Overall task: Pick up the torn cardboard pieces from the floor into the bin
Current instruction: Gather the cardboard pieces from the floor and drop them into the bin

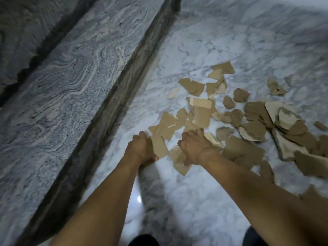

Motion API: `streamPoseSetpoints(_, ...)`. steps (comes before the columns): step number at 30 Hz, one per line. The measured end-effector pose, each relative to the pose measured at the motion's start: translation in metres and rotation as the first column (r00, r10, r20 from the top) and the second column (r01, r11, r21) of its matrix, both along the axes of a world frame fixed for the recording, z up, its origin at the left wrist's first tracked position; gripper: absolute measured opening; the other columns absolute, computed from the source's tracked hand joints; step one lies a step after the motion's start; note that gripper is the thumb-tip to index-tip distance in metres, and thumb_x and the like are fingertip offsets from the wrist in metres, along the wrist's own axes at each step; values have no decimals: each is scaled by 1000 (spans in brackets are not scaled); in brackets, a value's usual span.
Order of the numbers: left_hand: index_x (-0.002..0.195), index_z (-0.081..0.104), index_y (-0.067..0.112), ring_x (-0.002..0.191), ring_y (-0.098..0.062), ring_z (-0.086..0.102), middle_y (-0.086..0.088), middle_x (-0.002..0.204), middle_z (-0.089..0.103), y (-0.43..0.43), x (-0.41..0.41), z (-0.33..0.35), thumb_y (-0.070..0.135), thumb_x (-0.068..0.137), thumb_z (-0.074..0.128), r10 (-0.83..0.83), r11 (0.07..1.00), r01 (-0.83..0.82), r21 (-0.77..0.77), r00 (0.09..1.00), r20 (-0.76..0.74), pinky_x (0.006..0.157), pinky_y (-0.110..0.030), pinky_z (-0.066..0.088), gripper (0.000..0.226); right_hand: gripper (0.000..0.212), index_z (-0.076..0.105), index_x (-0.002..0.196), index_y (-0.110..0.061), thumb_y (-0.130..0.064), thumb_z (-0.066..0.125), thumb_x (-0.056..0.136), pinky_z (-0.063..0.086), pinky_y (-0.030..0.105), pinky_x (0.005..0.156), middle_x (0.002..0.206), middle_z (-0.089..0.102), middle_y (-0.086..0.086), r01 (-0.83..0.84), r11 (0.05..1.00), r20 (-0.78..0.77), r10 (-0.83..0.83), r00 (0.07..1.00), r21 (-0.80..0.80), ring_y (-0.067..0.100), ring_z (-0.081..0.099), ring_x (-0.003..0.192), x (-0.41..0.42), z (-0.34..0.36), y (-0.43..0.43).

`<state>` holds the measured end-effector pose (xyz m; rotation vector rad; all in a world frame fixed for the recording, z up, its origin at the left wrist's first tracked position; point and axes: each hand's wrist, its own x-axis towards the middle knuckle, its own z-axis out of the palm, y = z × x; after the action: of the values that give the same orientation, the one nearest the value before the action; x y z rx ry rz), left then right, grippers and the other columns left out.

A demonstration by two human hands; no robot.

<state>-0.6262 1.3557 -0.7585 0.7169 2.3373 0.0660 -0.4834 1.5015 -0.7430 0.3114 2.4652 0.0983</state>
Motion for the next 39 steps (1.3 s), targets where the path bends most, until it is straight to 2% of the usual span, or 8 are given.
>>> streamPoseSetpoints(6,118,55,16,105,-28,61,-8,118,65,-22,4,8,44,75,77,60,998,-62,30,996,67,76,-28,45,55,35,47,121,-17,-25,60,89,25,39,84,120,57,2,103,964,-125,-136,983,-243,31,50,114,23,9,-12)
streamPoseSetpoints(10,111,59,13,105,-28,58,-2,116,60,-17,-17,41,44,75,82,20,998,-9,-60,982,187,78,-32,46,53,57,42,141,-22,-34,65,90,49,38,93,134,58,4,310,863,54,-315,947,-399,30,58,118,29,42,25)
streamPoseSetpoints(13,90,59,19,94,-25,56,-8,113,61,-3,-36,65,51,73,81,-44,994,61,-94,984,173,72,-31,41,42,76,28,155,-23,-35,69,91,49,40,98,145,51,6,408,848,93,-401,911,-339,29,55,126,35,67,62)
streamPoseSetpoints(18,101,56,22,104,-27,57,-8,124,55,36,-26,65,54,85,66,-166,982,176,-70,977,133,86,-37,49,38,73,37,147,-18,-38,72,86,53,46,94,132,57,8,480,837,144,-458,877,-263,30,59,115,40,54,86)
streamPoseSetpoints(22,120,61,26,129,-34,35,-2,142,36,64,1,32,62,84,59,-209,975,211,-75,977,39,105,-46,39,51,81,35,143,-20,-53,72,79,40,46,103,139,39,6,467,864,130,-449,884,-191,34,39,133,50,26,68)
streamPoseSetpoints(27,130,45,15,119,-38,45,-12,130,46,62,23,-4,46,71,79,33,996,-23,86,993,-109,93,-46,47,74,108,20,145,-19,-57,84,67,30,56,108,142,36,9,479,867,-27,-487,873,-138,37,34,133,54,2,43)
streamPoseSetpoints(34,121,57,15,109,-32,60,-14,118,63,54,20,-13,37,72,83,198,971,-209,117,975,96,84,-35,51,60,75,53,125,-17,-49,88,66,45,35,86,124,60,6,547,782,59,-557,829,-298,28,56,116,54,0,49)
streamPoseSetpoints(39,93,70,14,83,-22,67,-8,97,70,40,7,7,37,73,82,106,992,-121,35,951,290,60,-27,51,33,91,50,139,-21,-52,89,63,47,28,72,127,59,3,607,665,179,-597,782,-435,24,56,114,56,15,66)
